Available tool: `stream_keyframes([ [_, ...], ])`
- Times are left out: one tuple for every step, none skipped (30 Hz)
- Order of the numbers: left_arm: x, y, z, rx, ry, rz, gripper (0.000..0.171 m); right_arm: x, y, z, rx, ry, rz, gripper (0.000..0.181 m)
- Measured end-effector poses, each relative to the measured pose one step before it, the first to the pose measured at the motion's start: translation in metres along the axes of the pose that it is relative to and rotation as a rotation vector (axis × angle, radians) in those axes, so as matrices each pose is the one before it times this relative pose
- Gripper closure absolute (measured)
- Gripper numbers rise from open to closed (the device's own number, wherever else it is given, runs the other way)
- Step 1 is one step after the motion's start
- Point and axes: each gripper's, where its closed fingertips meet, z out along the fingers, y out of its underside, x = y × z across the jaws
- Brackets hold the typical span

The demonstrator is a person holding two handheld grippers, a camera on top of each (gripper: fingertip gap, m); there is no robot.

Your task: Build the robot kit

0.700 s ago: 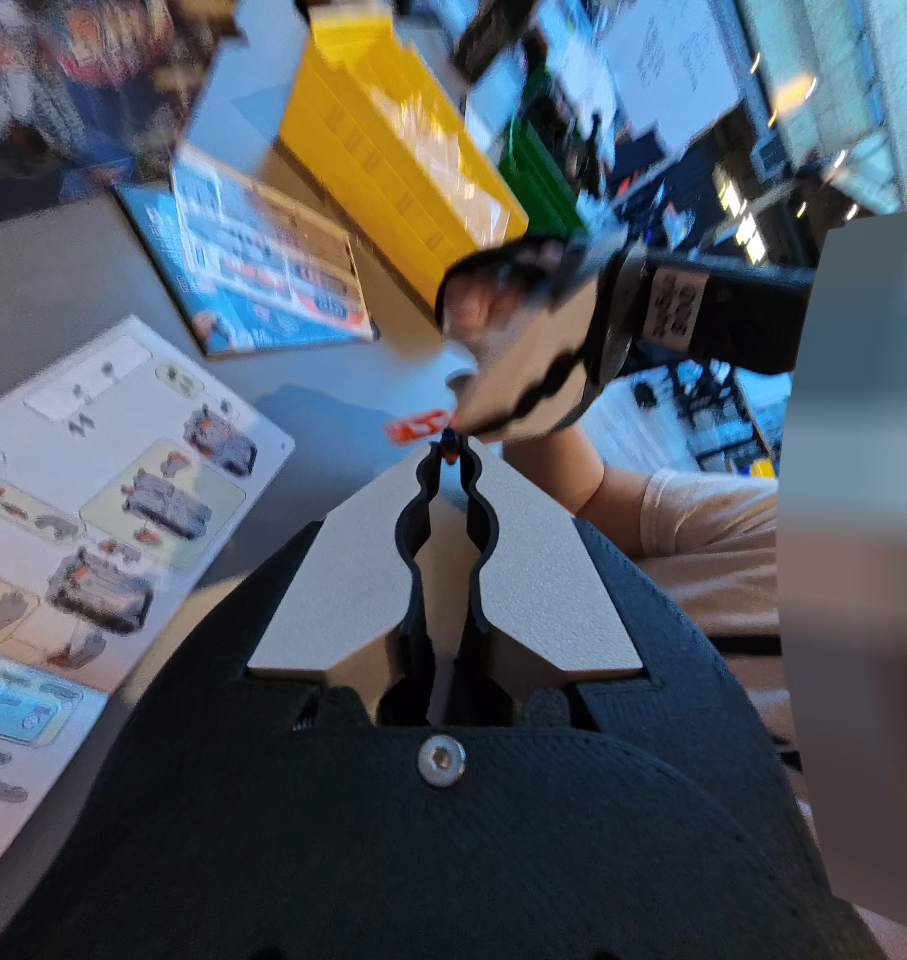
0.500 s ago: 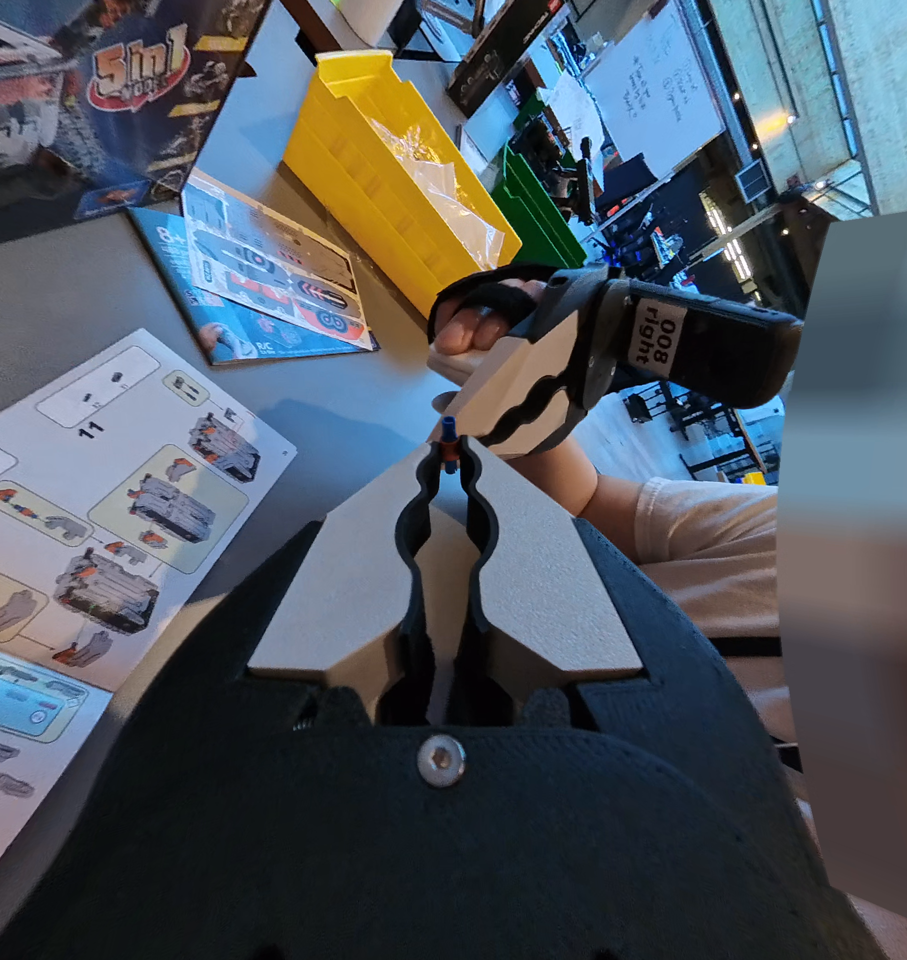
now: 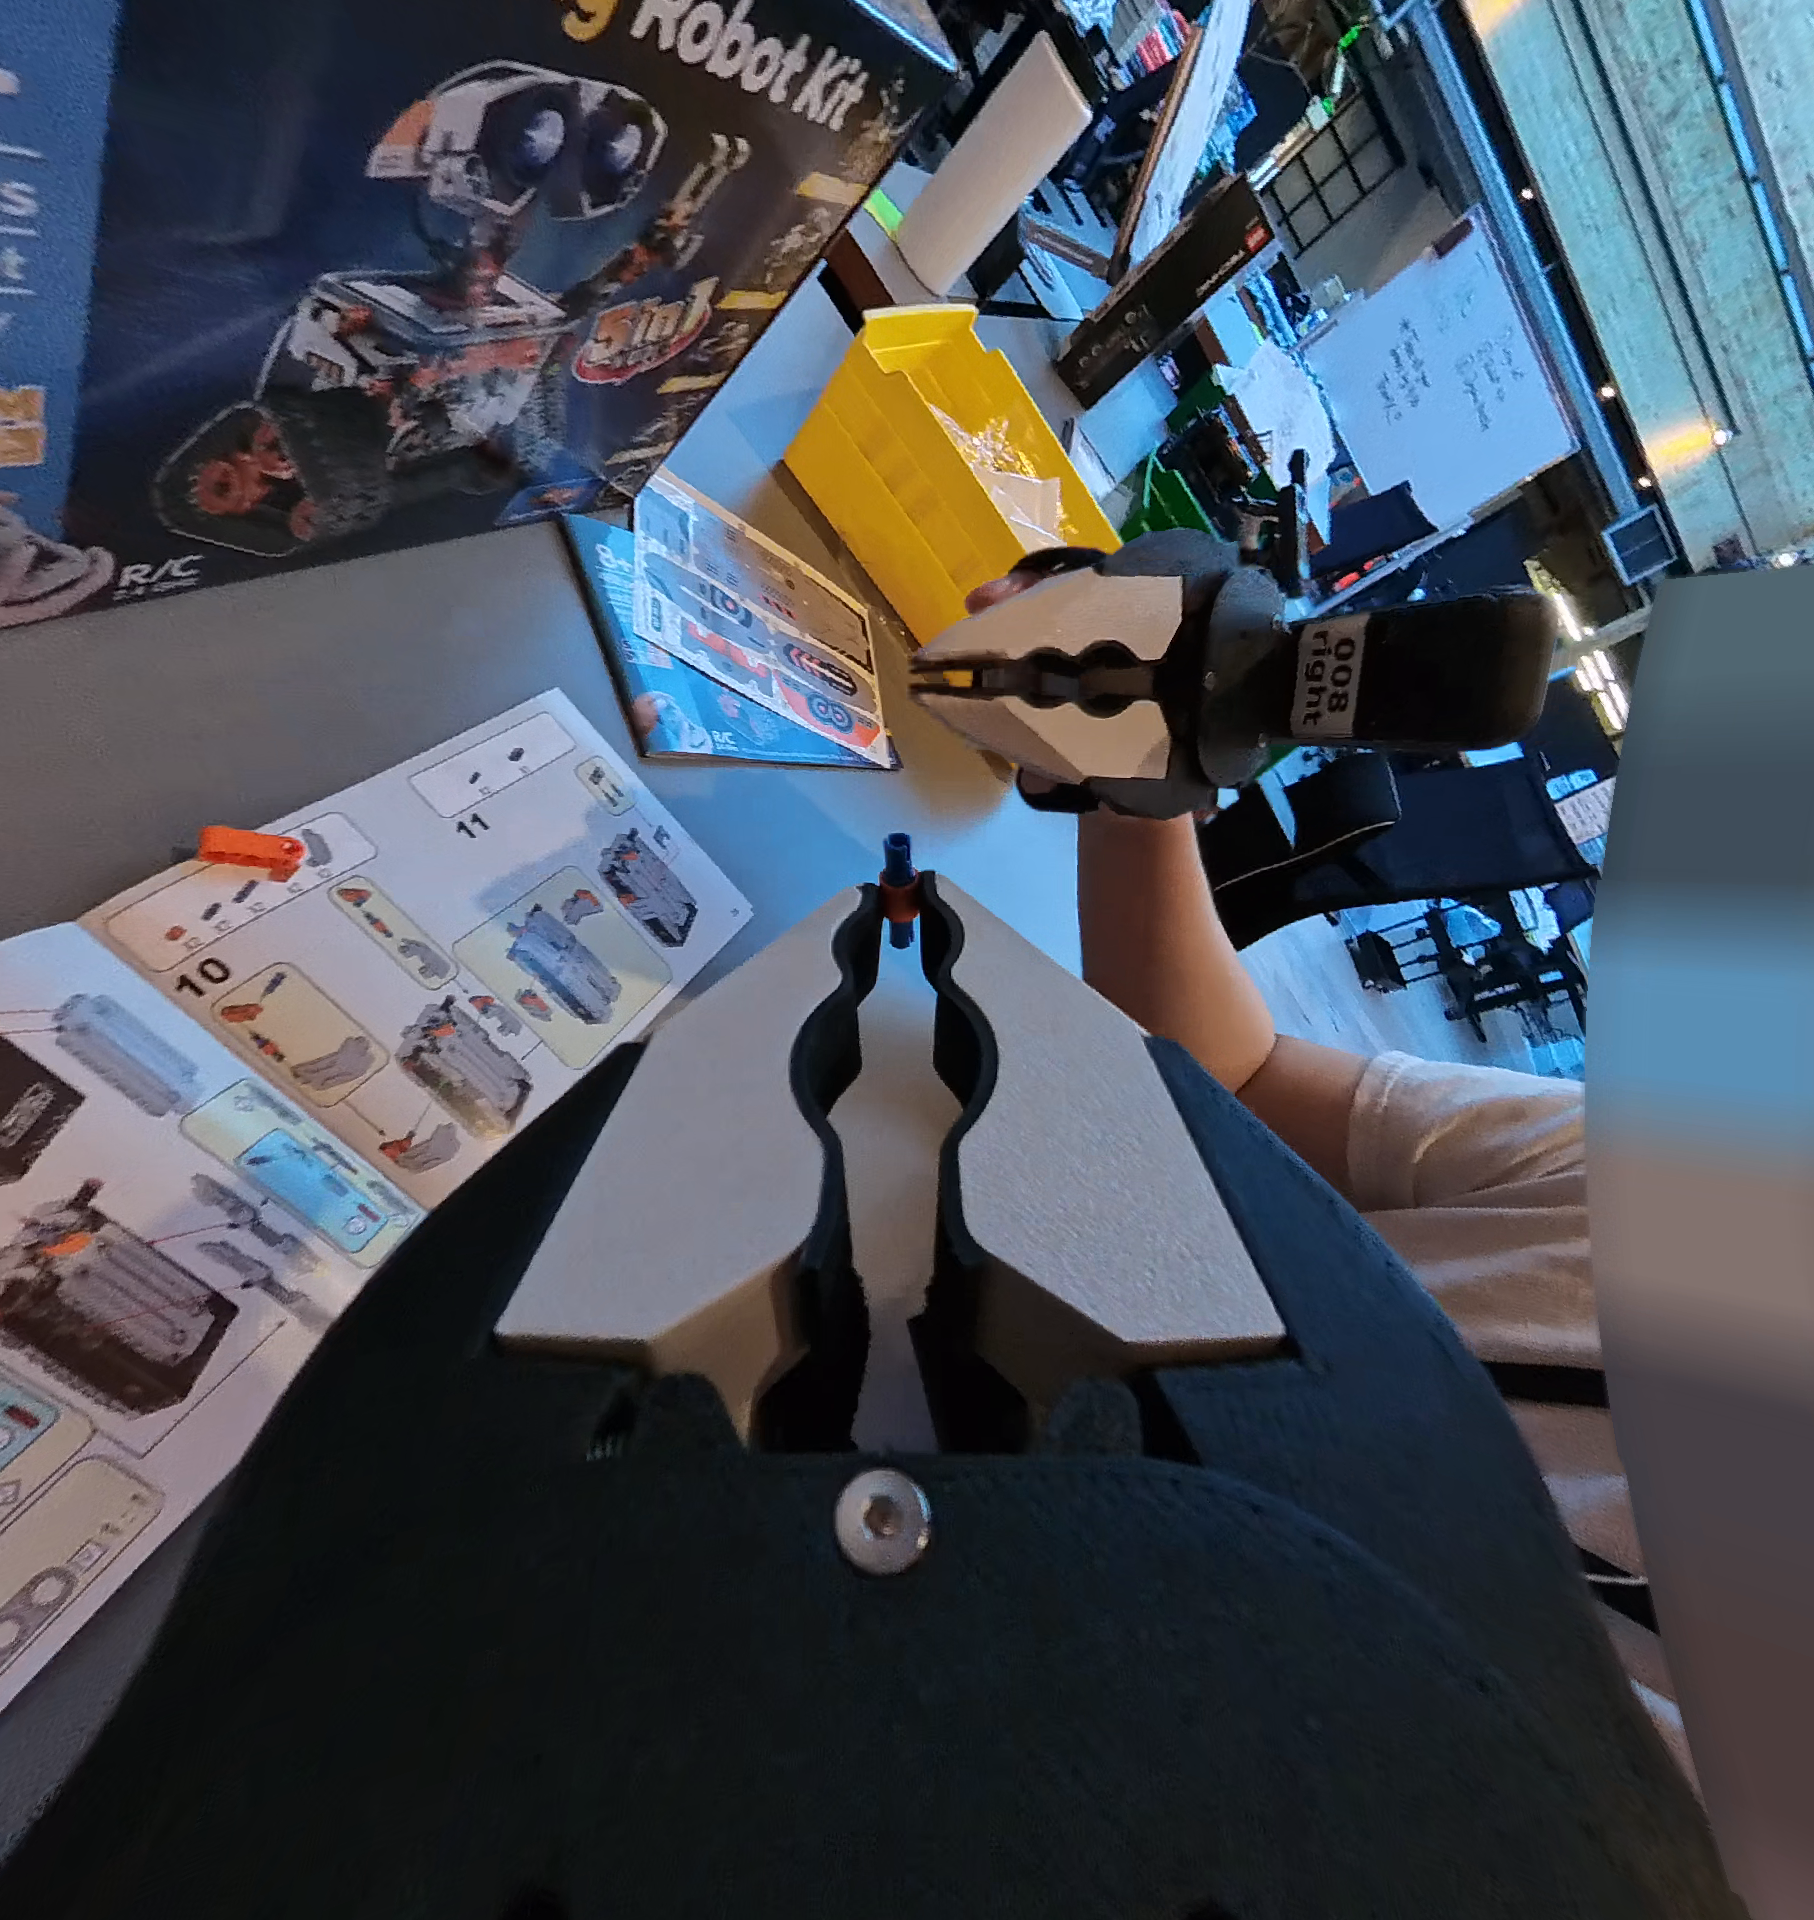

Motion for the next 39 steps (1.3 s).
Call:
stream_keyframes([
  [-0.0033, -0.00024, -0.00126, 0.00081, -0.0245, 0.0021, 0.167, -0.001, 0.00761, 0.00813, -0.0286, -0.0016, 0.041, 0.172],
  [-0.00279, -0.00033, -0.00126, 0.00146, -0.0248, 0.0062, 0.166, -0.0023, 0.00842, 0.00975, -0.0306, -0.0092, 0.056, 0.169],
  [-0.00135, -0.00026, -0.0011, 0.00111, -0.017, 0.0069, 0.167, -0.0025, 0.0078, 0.01112, -0.0209, -0.0072, 0.0638, 0.166],
  [0.00062, -0.0003, -0.00096, 0.0011, -0.005, 0.0053, 0.167, -0.00201, 0.00778, 0.01215, -0.0146, -0.0007, 0.0681, 0.165],
  [0.002, -0.00064, -0.00111, 0.00284, 0.0043, 0.0049, 0.167, -0.00023, 0.01013, 0.01301, -0.0289, 0.0112, 0.0747, 0.165],
  [0.00245, -0.00073, -0.00122, 0.00368, 0.0061, 0.0056, 0.166, -0.00095, 0.01129, 0.01302, -0.039, 0.005, 0.058, 0.165],
  [0.00175, -0.00057, -0.00141, 0.00204, 0.0018, 0.0058, 0.167, -0.00232, 0.00965, 0.01276, -0.0343, -0.0089, 0.0352, 0.165],
  [0.00073, 0.0, -0.00153, -0.00062, -0.0033, 0.0049, 0.167, -0.00214, 0.00779, 0.01228, -0.037, -0.0202, 0.0177, 0.164],
  [-0.00027, 0.00036, -0.00174, -0.00187, -0.0075, 0.0038, 0.166, 0.00154, 0.00557, 0.01115, -0.0365, -0.0117, 0.0167, 0.164],
  [-0.00105, 0.00088, -0.00185, -0.00332, -0.0106, 0.0021, 0.166, 0.00341, 0.00262, 0.01026, -0.0293, -0.011, 0.0301, 0.162],
  [-0.00192, 0.00143, -0.00198, -0.00607, -0.0127, -0.0002, 0.166, 0.00154, 0.00034, 0.00931, -0.0274, -0.0281, 0.0416, 0.162],
  [-0.00223, 0.00173, -0.00224, -0.00583, -0.0123, -0.0022, 0.166, 0.00082, -0.00191, 0.0085, -0.0214, -0.0324, 0.0429, 0.16],
  [-0.00206, 0.00142, -0.00251, -0.00368, -0.0094, -0.0036, 0.166, 0.00151, -0.00189, 0.00775, -0.0239, -0.024, 0.038, 0.159],
  [-0.0017, 0.00099, -0.00272, -0.00138, -0.0054, -0.0041, 0.166, 0.00207, 0.00107, 0.00687, -0.0473, -0.0179, 0.0324, 0.157],
  [-0.00139, 0.0005, -0.00291, 0.00131, -0.0019, -0.005, 0.166, -0.00012, 0.00172, 0.00555, -0.0559, -0.0254, 0.0254, 0.155],
  [-0.00123, -0.00019, -0.00306, 0.0054, 0.0, -0.0049, 0.166, -0.00196, 0.00067, 0.0041, -0.0463, -0.0266, 0.0181, 0.153],
  [-0.00124, -0.00064, -0.00272, 0.00756, 0.0001, -0.0046, 0.166, 0.00096, -0.00121, 0.00292, -0.0302, -0.0009, 0.0095, 0.153],
  [-0.00171, -0.00032, -0.00229, 0.00521, -0.0011, -0.0056, 0.166, 0.00328, -0.00128, 0.00227, -0.0228, 0.0201, -0.0017, 0.155],
  [-0.00196, -0.00012, -0.0018, 0.00311, -0.003, -0.0057, 0.166, 0.00293, 0.00152, 0.00212, -0.0341, 0.0201, -0.0114, 0.155],
  [-0.00199, -0.00008, -0.00127, 0.00224, -0.0038, -0.0047, 0.166, 0.00284, 0.00234, 0.00208, -0.0316, 0.0199, -0.0089, 0.155],
  [-0.00161, 0.00026, -0.00071, 0.0001, -0.0022, -0.0042, 0.166, 0.00061, 0.0017, 0.00222, -0.0204, 0.0053, -0.0023, 0.155],
  [-0.00104, 0.00059, -0.00002, -0.00215, 0.0013, -0.0039, 0.166, -0.00102, 0.00134, 0.00216, -0.013, -0.0071, 0.0068, 0.155],
  [-0.00049, 0.00115, 0.00078, -0.00523, 0.0048, -0.0045, 0.166, -0.00152, 0.00092, 0.00202, -0.0047, -0.0113, 0.0066, 0.156],
  [-0.0006, 0.00159, 0.00166, -0.00885, 0.0066, -0.0051, 0.166, -0.00314, 0.00148, 0.00172, -0.0047, -0.0212, -0.0008, 0.163],
  [-0.001, 0.00199, 0.0027, -0.01203, 0.0087, -0.0056, 0.166, -0.00393, 0.00268, 0.00152, -0.0091, -0.0248, -0.0073, 0.174],
  [-0.00112, 0.00225, 0.00411, -0.01412, 0.0133, -0.0085, 0.166, -0.00056, 0.00304, 0.00081, -0.0087, -0.0008, -0.0088, 0.174],
  [-0.00181, 0.0027, 0.00583, -0.0169, 0.0171, -0.0144, 0.166, 0.00189, 0.00162, -0.00136, 0.0067, 0.0208, -0.0148, 0.174],
  [-0.00262, 0.00352, 0.00787, -0.02243, 0.0186, -0.02, 0.167, -0.00002, 0.00125, -0.00388, 0.0172, 0.0156, -0.0201, 0.174],
  [-0.00343, 0.0042, 0.01016, -0.02871, 0.019, -0.0222, 0.167, -0.00211, 0.00151, -0.00643, 0.0284, 0.0097, -0.0215, 0.174],
  [-0.00307, 0.00449, 0.01237, -0.03433, 0.0221, -0.0206, 0.167, -0.00212, 0.00217, -0.0091, 0.0423, 0.0169, -0.0167, 0.174],
  [-0.0015, 0.00426, 0.01388, -0.03748, 0.0297, -0.0171, 0.167, -0.00118, 0.00393, -0.0114, 0.0463, 0.0236, -0.0066, 0.174],
  [0.00013, 0.00362, 0.0146, -0.03686, 0.0341, -0.0127, 0.167, -0.00314, 0.00534, -0.01331, 0.0506, 0.009, -0.0066, 0.174],
  [0.0004, 0.00286, 0.01464, -0.03463, 0.0296, -0.0059, 0.166, -0.00517, 0.00608, -0.01442, 0.0562, -0.0054, -0.0093, 0.174],
  [-0.0004, 0.00294, 0.01443, -0.03485, 0.0201, -0.003, 0.166, -0.00067, 0.00903, -0.01522, 0.0393, 0.0188, 0.0052, 0.174],
  [-0.00145, 0.00347, 0.01392, -0.03724, 0.0093, -0.0058, 0.166, 0.00427, 0.01092, -0.01604, 0.025, 0.0403, 0.0148, 0.174],
  [-0.00191, 0.00345, 0.01327, -0.03563, 0.0022, -0.0038, 0.166, 0.00269, 0.00858, -0.01612, 0.0369, 0.0203, 0.0115, 0.174],
  [-0.00134, 0.00282, 0.01228, -0.03092, 0.0031, 0.0011, 0.166, -0.00148, 0.0046, -0.01572, 0.0549, -0.0095, 0.019, 0.174],
  [-0.00057, 0.00239, 0.01173, -0.02614, 0.0096, -0.0011, 0.166, -0.00352, 0.00064, -0.01491, 0.0687, -0.0229, 0.0346, 0.174],
  [0.00013, 0.00235, 0.01099, -0.02363, 0.0178, -0.0073, 0.166, -0.00352, -0.00162, -0.01325, 0.0707, -0.0228, 0.0403, 0.175],
])
